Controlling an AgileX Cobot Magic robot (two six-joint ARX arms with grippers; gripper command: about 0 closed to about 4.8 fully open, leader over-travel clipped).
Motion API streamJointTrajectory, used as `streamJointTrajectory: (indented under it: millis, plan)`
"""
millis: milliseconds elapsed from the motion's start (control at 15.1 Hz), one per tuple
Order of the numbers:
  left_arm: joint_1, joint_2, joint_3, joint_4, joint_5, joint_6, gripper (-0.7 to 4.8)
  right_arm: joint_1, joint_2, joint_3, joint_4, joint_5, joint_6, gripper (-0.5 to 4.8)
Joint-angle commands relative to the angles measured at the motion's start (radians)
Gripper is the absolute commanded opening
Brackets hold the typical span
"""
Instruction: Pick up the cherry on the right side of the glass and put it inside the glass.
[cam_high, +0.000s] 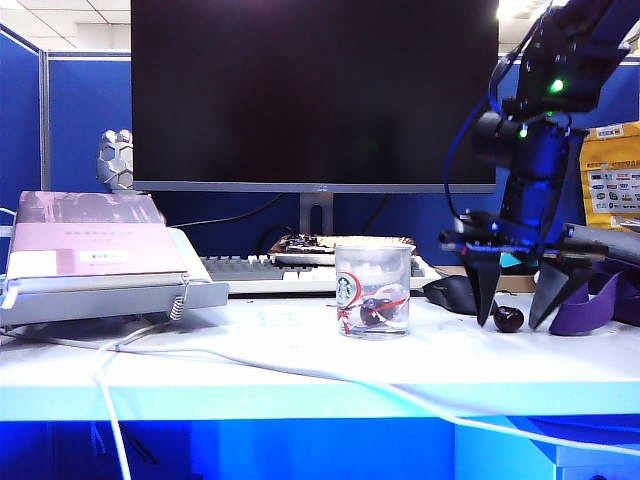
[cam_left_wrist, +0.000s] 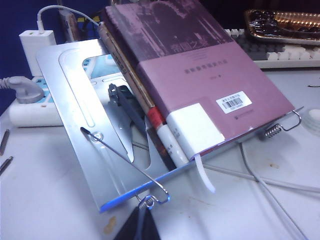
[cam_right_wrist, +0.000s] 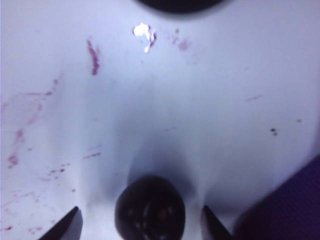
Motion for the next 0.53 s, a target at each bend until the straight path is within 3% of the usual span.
streamJointTrajectory:
  millis: [66, 264, 331, 529]
  plan:
    - [0.001, -0.003, 0.0, -0.012, 0.004, 0.004, -0.05, 0.001, 0.008, 0.003, 0.026, 0.002, 0.018, 3.03]
    - [0.001, -0.003, 0.0, -0.012, 0.004, 0.004, -0.05, 0.001, 0.008, 0.003, 0.051, 0.002, 0.032, 2.93]
    - [0.001, -0.003, 0.0, -0.012, 0.004, 0.004, -0.05, 0.001, 0.008, 0.003, 0.049, 0.002, 0.034, 2.45]
    - [0.001, -0.003, 0.0, -0.012, 0.004, 0.004, -0.05, 0.001, 0.008, 0.003, 0.034, 0.005, 0.034, 2.41]
